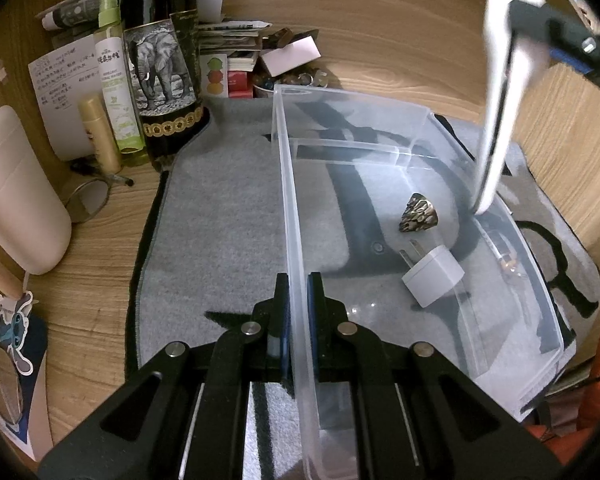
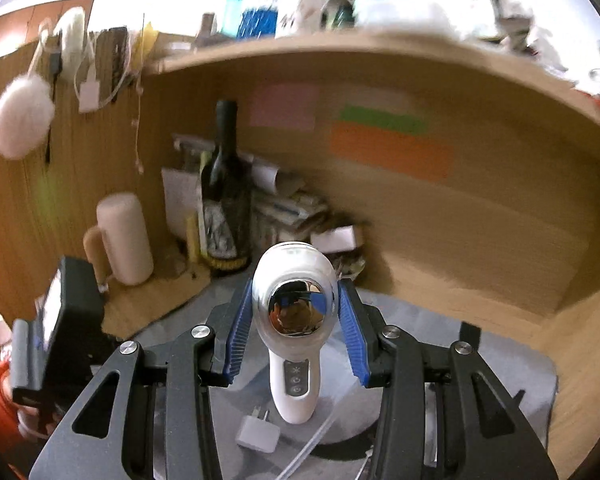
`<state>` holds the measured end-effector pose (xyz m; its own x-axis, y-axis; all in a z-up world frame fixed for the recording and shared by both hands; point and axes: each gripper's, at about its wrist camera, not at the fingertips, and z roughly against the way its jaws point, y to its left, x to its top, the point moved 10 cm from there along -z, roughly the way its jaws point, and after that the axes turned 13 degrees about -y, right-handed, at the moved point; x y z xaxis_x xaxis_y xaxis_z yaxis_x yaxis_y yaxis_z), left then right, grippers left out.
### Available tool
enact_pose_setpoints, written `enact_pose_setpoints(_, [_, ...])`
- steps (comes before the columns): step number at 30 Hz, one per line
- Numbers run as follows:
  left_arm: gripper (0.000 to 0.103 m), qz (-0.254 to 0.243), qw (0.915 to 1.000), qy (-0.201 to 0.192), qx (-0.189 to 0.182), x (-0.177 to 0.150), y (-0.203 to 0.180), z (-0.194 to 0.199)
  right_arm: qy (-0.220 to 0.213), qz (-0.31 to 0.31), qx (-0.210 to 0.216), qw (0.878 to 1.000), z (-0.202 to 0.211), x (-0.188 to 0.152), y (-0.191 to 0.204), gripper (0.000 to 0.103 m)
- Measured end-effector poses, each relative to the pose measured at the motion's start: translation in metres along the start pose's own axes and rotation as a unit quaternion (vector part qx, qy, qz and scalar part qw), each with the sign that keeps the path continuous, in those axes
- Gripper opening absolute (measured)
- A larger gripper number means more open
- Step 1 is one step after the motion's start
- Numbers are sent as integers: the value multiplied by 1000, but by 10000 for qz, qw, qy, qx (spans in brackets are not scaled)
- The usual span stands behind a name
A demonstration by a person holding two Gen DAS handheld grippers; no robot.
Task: Organize rigid objects
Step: 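Carry the white device into the clear box and release it with the right gripper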
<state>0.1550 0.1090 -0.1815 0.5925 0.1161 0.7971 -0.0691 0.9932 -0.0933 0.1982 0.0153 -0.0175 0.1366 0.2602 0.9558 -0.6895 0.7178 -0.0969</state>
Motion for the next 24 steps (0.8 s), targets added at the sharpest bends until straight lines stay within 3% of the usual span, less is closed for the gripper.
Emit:
enact_pose_setpoints(7, [8, 8, 10000, -26, -85, -1, 0, 1, 638, 115, -18, 9979, -28, -37, 5, 39])
enact_pose_setpoints(24, [9, 20, 9999, -48, -161, 0, 1, 1, 1669, 356, 246, 9850, -67, -86, 24, 39])
